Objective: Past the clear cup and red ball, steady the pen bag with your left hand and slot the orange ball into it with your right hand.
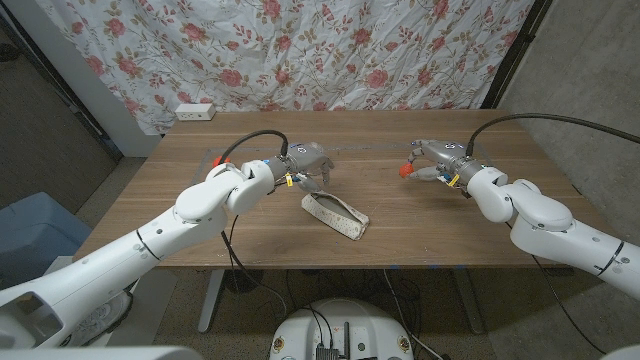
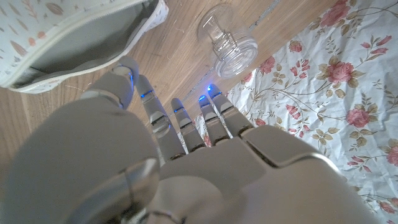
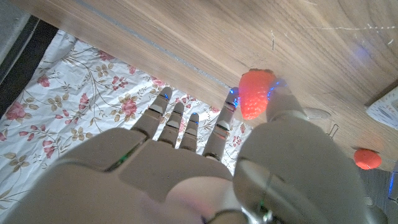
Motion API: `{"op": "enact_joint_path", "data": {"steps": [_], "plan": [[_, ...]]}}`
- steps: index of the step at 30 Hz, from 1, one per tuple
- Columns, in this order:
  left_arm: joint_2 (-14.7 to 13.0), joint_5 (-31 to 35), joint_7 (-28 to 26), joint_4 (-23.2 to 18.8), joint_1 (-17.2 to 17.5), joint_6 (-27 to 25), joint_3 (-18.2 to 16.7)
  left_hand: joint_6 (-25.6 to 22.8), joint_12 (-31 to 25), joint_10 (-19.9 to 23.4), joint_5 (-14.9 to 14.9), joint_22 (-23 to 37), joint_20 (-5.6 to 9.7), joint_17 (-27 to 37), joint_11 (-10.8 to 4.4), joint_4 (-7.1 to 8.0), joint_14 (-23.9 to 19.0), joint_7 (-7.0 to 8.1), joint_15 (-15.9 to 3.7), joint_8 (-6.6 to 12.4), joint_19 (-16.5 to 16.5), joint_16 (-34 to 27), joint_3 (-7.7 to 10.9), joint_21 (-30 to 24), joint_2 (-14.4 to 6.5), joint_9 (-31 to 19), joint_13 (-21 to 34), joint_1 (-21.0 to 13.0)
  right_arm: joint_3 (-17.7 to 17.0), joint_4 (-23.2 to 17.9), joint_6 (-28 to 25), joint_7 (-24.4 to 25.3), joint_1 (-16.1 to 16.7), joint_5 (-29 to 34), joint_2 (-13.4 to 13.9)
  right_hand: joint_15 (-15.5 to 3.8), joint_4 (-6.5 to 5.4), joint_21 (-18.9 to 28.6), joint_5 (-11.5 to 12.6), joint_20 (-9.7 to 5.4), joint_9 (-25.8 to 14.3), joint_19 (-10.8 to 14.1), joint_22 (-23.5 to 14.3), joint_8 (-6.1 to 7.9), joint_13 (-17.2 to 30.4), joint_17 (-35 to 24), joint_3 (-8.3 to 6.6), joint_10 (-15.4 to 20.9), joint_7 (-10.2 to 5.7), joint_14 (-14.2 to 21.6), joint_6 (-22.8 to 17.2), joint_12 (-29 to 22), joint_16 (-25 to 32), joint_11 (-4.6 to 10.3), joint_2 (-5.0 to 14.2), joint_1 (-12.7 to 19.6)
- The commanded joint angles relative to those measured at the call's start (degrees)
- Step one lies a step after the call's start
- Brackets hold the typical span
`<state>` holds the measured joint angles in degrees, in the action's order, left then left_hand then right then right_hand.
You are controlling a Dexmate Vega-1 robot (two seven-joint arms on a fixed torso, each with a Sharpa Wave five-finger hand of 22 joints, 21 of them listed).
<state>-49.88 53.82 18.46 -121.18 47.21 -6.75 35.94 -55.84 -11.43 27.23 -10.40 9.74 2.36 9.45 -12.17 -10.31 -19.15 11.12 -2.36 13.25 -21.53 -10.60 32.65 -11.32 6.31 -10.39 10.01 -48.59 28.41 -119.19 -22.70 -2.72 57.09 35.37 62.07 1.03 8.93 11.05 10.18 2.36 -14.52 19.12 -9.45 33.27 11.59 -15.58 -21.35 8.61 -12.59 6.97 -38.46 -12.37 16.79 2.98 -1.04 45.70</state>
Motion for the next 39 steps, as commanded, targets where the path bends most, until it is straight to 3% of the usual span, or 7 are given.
{"op": "enact_joint_path", "data": {"steps": [1, 14, 39], "plan": [[0.7, 1.1, -1.5, 1.8, 0.1, 0.1, 1.3, -1.1, 0.1, 0.7, -0.2, 0.3, 0.82, 0.1, -0.10, 0.14, -0.9, -0.15, -7.46, -0.05, -0.6, -0.3, -0.30, -0.4, -0.1, -0.1, 0.1, -0.8, 0.3, 0.7, 0.3, 0.6, -0.2, -0.4, -0.7, -0.28, -0.14, -0.2, 0.1, -0.07, -0.1, 0.5, -0.2, 0.30, 0.1, -0.2, 0.16, 0.4, -0.03, 0.4, -0.5, 0.1, 0.3, -0.14, 0.81, 0.1], [2.0, 1.6, -3.2, 4.2, -1.0, 1.2, 2.8, -2.6, 0.0, 2.0, -0.2, 0.4, 0.88, 0.1, -0.10, 0.46, -1.9, -0.67, -7.69, -0.05, -1.2, -0.4, -0.95, -0.5, -0.9, -0.2, 0.1, -1.2, 0.5, 1.0, 0.5, 1.0, -0.3, -0.7, -0.9, -0.32, -0.13, -0.2, 0.1, -0.09, -0.1, 0.5, -0.2, 0.31, 0.2, -0.2, 0.20, 0.5, -0.04, 0.3, -0.5, 0.1, 0.3, -0.16, 0.95, 0.1], [2.4, 2.7, -3.2, 4.6, -0.2, 0.1, 4.2, -3.4, 0.0, 3.4, -0.2, 0.4, 1.03, 0.0, -0.14, 0.48, -2.8, -1.20, -7.82, -0.39, -1.6, -0.3, -1.68, -0.5, -1.7, -0.2, 0.1, -1.8, -0.1, 0.7, -0.3, 2.7, 0.9, -1.5, -0.7, -0.33, -0.10, -0.2, 0.0, -0.12, 0.0, 0.5, -0.2, 0.34, 0.2, -0.4, 0.29, 0.6, -0.04, 0.5, -0.5, 0.2, 0.3, -0.23, 1.19, 0.2]]}}
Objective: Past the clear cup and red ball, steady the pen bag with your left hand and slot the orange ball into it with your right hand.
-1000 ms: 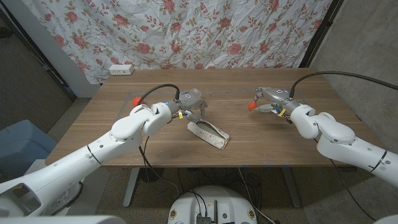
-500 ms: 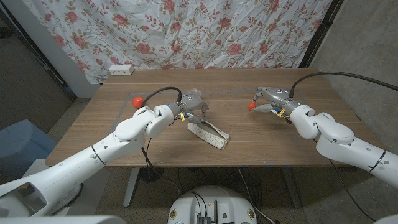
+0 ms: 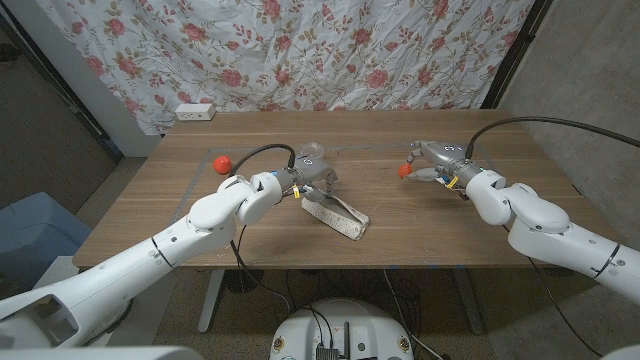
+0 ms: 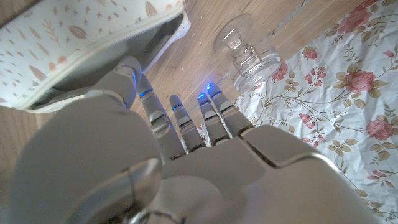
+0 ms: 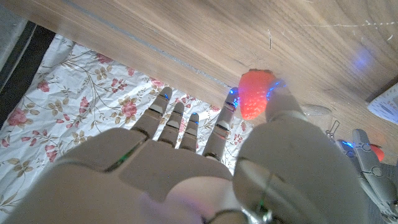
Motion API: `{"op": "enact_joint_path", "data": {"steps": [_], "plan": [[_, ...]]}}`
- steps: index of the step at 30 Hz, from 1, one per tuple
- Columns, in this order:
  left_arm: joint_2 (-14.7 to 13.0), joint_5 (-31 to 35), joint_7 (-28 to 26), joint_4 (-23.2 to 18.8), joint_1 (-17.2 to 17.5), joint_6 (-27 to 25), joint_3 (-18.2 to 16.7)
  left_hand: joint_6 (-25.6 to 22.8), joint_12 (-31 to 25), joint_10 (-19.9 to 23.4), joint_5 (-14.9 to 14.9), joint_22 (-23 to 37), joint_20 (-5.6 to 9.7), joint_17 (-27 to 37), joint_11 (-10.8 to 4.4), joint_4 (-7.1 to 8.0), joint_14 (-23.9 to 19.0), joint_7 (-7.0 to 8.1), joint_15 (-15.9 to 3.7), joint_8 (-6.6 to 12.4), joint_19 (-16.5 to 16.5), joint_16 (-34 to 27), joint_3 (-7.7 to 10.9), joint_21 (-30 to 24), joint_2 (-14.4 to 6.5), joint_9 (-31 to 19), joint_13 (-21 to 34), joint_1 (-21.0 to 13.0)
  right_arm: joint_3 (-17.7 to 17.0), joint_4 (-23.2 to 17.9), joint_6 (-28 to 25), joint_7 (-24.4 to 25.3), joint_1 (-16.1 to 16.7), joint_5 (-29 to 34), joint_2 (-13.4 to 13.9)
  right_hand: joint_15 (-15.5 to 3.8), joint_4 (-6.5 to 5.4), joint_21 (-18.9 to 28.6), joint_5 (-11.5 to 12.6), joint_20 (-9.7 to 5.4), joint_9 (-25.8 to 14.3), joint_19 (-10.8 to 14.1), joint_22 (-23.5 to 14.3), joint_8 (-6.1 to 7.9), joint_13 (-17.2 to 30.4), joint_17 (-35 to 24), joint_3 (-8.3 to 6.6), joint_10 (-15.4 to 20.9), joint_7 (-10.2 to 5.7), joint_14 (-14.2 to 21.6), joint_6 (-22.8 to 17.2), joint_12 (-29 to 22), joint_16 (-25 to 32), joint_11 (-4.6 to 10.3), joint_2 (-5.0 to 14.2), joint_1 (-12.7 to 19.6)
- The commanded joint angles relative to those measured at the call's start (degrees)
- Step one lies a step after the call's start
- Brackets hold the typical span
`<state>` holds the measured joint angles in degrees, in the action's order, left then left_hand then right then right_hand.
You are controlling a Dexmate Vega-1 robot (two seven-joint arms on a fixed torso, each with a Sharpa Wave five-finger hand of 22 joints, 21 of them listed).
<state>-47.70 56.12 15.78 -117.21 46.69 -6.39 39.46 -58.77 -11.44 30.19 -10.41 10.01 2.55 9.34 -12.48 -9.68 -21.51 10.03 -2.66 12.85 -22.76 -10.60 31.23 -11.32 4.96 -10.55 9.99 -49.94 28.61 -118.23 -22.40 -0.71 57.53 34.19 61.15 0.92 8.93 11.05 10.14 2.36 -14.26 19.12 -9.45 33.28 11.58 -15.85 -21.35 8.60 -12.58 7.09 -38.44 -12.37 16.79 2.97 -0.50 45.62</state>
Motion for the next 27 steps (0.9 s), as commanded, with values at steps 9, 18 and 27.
{"op": "enact_joint_path", "data": {"steps": [9, 18, 27], "plan": [[-0.3, -0.1, -0.9, 1.0, 0.3, 0.3, 0.4, -0.8, 0.0, 0.8, -0.2, 0.1, 0.82, 0.1, 0.16, -0.13, -0.7, -0.07, -7.60, -0.03, -0.5, -0.3, -0.47, -0.5, -0.5, -0.1, 0.1, -0.6, -0.7, -0.6, -0.7, 1.1, 1.0, -0.7, 0.8, -0.21, -0.08, -0.2, 0.0, -0.13, -0.3, 0.5, -0.2, 0.35, 0.2, -0.1, 0.36, 0.6, -0.05, 0.4, -0.5, 0.3, 0.3, -0.22, 0.65, 0.2], [-0.1, 1.2, -1.5, 1.5, 0.3, 0.0, 0.9, -1.2, 0.0, 1.1, -0.2, 0.1, 0.88, 0.1, 0.17, -0.13, -0.9, -0.16, -7.67, -0.03, -0.6, -0.3, -0.68, -0.5, -0.7, -0.1, 0.1, -0.7, -1.0, -1.1, -1.1, 1.7, 1.7, -0.7, 1.1, -0.22, -0.07, -0.2, 0.0, -0.07, -0.3, 0.5, -0.2, 0.38, 0.2, -0.2, 0.41, 0.6, -0.05, 0.4, -0.6, 0.3, 0.3, -0.22, 0.68, 0.2], [-0.1, 1.2, -2.0, 2.2, 0.2, 0.5, 1.2, -1.6, 0.0, 1.5, -0.2, 0.1, 0.91, 0.1, 0.14, -0.21, -1.2, -0.10, -7.74, -0.01, -0.8, -0.2, -0.86, -0.6, -0.8, -0.1, 0.1, -0.9, -1.4, -1.6, -1.7, 2.0, 2.3, -0.6, 1.5, -0.26, -0.07, -0.2, 0.0, -0.19, -0.2, 0.5, -0.2, 0.37, 0.2, -0.2, 0.44, 0.7, -0.05, 0.4, -0.5, 0.3, 0.3, -0.19, 0.74, 0.2]]}}
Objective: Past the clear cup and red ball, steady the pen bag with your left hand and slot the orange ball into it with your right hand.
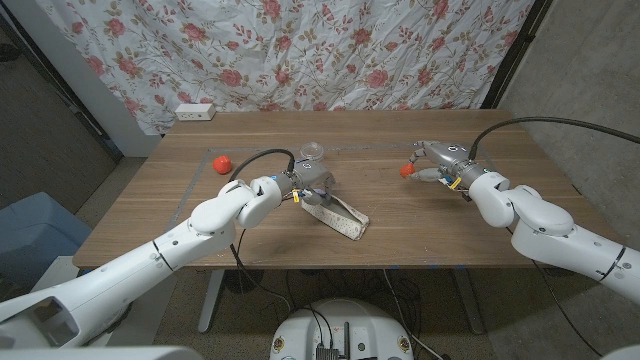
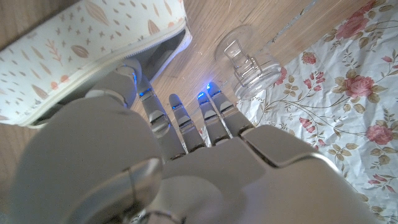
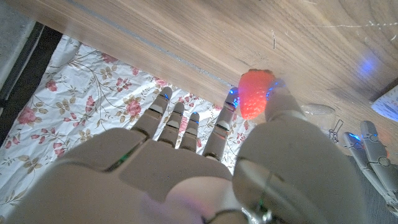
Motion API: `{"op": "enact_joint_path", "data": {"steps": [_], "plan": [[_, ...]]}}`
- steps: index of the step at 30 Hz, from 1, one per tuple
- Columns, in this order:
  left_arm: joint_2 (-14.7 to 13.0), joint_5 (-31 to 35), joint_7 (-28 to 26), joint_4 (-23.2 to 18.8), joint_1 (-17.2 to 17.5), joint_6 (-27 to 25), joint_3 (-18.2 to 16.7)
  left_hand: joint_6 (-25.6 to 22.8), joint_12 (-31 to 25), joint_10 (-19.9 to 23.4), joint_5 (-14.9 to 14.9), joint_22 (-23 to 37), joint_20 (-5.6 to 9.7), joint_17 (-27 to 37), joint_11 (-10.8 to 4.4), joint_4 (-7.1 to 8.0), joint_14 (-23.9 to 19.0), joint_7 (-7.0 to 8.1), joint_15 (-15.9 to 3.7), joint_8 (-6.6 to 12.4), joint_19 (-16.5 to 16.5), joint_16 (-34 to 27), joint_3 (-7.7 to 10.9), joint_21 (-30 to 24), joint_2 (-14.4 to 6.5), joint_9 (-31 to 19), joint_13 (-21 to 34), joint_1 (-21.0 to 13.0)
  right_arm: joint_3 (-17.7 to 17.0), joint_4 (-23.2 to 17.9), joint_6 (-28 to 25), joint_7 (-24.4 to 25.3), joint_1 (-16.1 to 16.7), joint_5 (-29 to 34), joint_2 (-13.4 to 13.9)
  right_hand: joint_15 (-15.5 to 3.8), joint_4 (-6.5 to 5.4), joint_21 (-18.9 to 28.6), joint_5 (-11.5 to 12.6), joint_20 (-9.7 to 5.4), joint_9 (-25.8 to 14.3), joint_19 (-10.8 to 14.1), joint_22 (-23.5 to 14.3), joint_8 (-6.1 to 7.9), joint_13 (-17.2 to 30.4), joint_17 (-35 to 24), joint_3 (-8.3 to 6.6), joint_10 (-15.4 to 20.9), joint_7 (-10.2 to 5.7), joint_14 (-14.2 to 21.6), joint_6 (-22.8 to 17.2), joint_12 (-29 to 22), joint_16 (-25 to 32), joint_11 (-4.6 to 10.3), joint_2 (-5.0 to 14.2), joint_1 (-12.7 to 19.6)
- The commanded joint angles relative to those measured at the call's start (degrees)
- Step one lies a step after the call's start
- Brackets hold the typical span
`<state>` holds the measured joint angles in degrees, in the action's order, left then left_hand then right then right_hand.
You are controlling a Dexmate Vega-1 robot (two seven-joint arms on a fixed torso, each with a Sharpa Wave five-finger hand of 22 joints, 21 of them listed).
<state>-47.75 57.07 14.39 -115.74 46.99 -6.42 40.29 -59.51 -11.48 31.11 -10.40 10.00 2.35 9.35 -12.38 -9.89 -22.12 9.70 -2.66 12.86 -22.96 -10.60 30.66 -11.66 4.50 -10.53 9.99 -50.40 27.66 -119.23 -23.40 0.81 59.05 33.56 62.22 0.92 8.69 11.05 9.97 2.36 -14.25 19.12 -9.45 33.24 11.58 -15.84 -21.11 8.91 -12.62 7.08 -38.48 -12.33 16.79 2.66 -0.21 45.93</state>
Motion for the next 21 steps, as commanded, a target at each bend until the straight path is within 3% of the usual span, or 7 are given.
{"op": "enact_joint_path", "data": {"steps": [1, 21], "plan": [[-0.1, 0.2, -0.5, 0.8, 0.0, 0.5, 0.4, -0.9, 0.1, 0.6, -0.2, 0.1, 1.07, 0.1, 0.04, -0.03, -0.6, 0.17, -7.78, -0.05, -0.7, -0.2, -0.31, -0.2, -0.3, -0.1, 0.1, -0.6, -0.4, -0.6, -0.6, 0.6, 0.8, 0.0, 0.5, -0.24, 0.17, -0.2, 0.2, -0.16, -0.3, 0.5, -0.2, 0.40, 0.2, -0.2, 0.21, 0.5, -0.01, 0.4, -0.5, 0.2, 0.3, 0.12, 0.45, -0.1], [-1.3, -0.1, 0.9, 0.1, 0.4, 0.0, -0.3, -0.6, 0.2, 1.4, -0.2, 0.1, 1.07, 0.1, 0.01, -0.30, -1.5, -0.27, -8.11, -0.73, -1.4, -0.1, -0.87, -0.3, -0.7, -0.2, 0.2, -2.0, -0.6, -0.7, -0.7, 0.8, 1.3, -0.5, 0.8, -0.31, 0.14, -0.2, 0.2, -0.17, -0.2, 0.5, -0.2, 0.42, 0.2, -0.3, 0.30, 0.5, -0.01, 0.3, -0.5, 0.3, 0.3, 0.18, 0.61, -0.2]]}}
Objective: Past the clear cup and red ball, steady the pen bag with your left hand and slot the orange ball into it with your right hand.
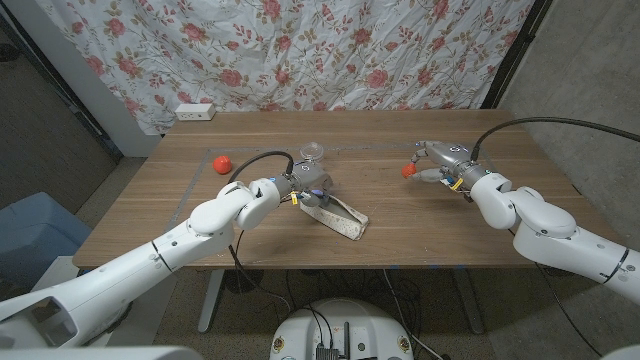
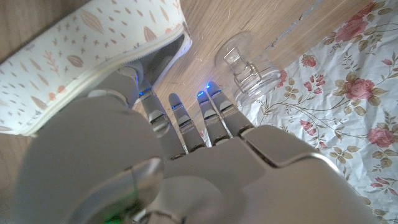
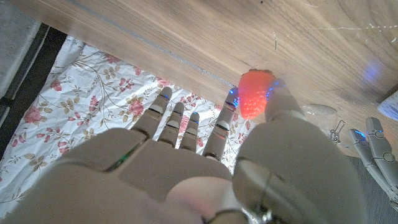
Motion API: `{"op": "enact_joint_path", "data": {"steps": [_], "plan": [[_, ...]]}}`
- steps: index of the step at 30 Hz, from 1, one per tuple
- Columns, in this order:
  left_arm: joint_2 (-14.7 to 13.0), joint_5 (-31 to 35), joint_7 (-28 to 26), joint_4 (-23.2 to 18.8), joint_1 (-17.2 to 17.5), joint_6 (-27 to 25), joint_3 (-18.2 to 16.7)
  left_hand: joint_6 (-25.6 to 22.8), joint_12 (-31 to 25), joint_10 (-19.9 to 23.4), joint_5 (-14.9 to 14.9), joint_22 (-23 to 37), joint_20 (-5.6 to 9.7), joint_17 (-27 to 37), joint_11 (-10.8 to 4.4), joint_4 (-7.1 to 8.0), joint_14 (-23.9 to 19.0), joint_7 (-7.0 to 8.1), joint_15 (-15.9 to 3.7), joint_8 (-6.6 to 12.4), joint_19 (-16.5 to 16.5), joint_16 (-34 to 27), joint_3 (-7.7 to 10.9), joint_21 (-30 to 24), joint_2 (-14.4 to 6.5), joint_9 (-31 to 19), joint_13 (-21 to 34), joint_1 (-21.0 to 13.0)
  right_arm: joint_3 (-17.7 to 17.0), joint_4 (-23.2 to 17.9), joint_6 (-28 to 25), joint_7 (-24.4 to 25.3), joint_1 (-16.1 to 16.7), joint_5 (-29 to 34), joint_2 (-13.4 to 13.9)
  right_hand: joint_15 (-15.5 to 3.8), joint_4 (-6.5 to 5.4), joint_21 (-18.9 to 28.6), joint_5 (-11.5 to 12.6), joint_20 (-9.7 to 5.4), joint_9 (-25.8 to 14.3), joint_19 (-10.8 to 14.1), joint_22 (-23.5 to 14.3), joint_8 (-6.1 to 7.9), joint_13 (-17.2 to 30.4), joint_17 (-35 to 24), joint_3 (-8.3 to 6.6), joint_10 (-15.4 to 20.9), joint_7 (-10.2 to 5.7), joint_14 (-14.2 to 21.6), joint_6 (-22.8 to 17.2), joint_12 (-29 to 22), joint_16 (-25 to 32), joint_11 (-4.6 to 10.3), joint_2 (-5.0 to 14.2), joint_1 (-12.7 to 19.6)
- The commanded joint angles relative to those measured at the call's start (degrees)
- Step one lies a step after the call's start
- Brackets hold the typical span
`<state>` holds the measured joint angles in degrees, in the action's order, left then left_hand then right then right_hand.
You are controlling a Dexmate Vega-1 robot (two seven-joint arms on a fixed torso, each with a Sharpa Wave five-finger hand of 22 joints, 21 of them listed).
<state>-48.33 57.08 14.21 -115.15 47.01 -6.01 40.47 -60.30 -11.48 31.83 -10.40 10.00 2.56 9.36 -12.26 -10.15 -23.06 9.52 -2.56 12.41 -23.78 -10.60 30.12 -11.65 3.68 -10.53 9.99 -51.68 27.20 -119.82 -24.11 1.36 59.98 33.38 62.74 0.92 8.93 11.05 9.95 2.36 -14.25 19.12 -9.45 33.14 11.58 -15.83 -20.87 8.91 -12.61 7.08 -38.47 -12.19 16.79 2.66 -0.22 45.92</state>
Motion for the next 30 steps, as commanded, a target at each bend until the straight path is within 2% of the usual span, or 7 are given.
{"op": "enact_joint_path", "data": {"steps": [1, 17, 30], "plan": [[-0.8, -0.1, 1.2, -0.5, 0.4, -0.5, -0.5, 0.3, 0.3, 0.6, -0.2, 0.1, 0.86, 0.1, -0.11, -0.04, -0.6, -0.09, -8.22, -0.34, -0.6, -0.1, -0.38, -0.3, 0.2, -0.2, 0.2, -0.7, -0.2, -0.1, 0.0, 0.3, 0.3, -0.3, 0.3, -0.29, -0.11, -0.2, 0.2, -0.20, -0.2, 0.5, -0.2, 0.53, 0.2, -0.3, 0.07, 0.5, -0.02, 0.4, -0.5, 0.2, 0.3, 0.17, 0.64, -0.2], [-1.8, -0.7, 3.6, -0.8, -0.2, -0.3, -1.2, 4.4, 0.9, -0.5, -0.1, 0.2, 0.85, 0.1, 0.05, 0.25, 0.2, -0.88, -8.00, -2.07, -0.3, 0.5, -2.30, 0.0, 1.2, -0.1, 0.1, -0.7, 0.5, -0.1, -0.6, -0.3, -0.3, 0.2, -0.3, -0.38, -0.09, -0.2, 0.2, -0.22, -0.2, 0.5, -0.2, 0.52, 0.2, -0.4, 0.15, 0.5, -0.02, 0.4, -0.5, 0.2, 0.3, 0.15, 0.71, -0.2], [-1.9, -1.9, 5.7, -0.4, -1.4, 1.0, -1.0, 7.8, 1.2, -2.2, -0.2, 0.2, 0.82, 0.2, 0.17, 0.52, 1.3, -1.15, -7.52, -2.63, 0.4, 0.7, -3.61, 0.3, 1.4, -0.1, 0.1, -0.5, 0.1, -1.5, -0.3, 0.4, 0.1, 0.7, 0.0, -0.36, -0.06, -0.2, 0.2, -0.22, -0.2, 0.5, -0.2, 0.51, 0.2, -0.4, 0.20, 0.6, -0.03, 0.4, -0.4, 0.2, 0.3, 0.10, 0.80, -0.2]]}}
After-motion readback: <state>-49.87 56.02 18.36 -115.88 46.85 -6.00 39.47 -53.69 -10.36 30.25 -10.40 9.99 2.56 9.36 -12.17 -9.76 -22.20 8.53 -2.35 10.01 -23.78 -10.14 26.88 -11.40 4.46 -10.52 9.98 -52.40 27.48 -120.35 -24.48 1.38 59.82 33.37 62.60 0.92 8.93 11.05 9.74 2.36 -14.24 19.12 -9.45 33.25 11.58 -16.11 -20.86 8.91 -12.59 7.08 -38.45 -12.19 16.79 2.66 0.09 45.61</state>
